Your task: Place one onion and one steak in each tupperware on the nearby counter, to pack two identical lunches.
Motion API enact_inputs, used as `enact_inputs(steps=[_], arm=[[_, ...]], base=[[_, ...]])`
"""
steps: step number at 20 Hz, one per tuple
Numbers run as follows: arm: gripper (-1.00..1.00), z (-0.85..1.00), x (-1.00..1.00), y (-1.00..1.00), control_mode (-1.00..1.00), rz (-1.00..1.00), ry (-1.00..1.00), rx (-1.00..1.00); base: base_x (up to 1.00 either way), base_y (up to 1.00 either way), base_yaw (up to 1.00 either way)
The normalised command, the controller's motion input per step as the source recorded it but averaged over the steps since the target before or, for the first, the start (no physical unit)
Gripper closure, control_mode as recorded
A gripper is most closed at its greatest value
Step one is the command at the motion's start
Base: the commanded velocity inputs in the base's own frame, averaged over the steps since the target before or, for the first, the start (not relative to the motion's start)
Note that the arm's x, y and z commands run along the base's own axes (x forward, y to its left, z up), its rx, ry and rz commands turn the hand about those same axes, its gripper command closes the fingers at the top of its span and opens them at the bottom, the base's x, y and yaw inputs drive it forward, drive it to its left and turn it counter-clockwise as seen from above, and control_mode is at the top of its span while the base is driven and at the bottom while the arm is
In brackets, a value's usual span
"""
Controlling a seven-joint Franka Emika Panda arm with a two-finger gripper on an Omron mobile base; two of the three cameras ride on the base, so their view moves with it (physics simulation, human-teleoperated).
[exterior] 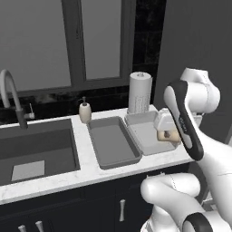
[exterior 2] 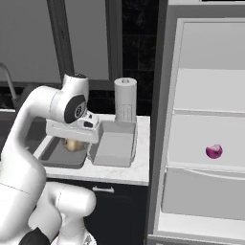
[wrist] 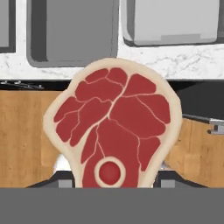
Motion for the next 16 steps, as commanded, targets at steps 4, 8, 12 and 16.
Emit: enact_inputs(steps=[4,8,12,16], arm=[[1.0,-0.56,1.0,0.03,-1.0,-0.2,0.0,-0.07],[1.0,-0.61,1.0,0.02,-1.0,-0.23,-0.04,-0.1],[1.0,-0.19,1.0,0.04,-1.0,-0.13,0.0,-0.12],[1.0,-0.08,0.95,-0.11,-1.0,-0.01,0.01,-0.03]], base=[[0.0,0.0,0.0],[0.0,0.0,0.0],[0.0,0.0,0.0],[0.0,0.0,0.0]])
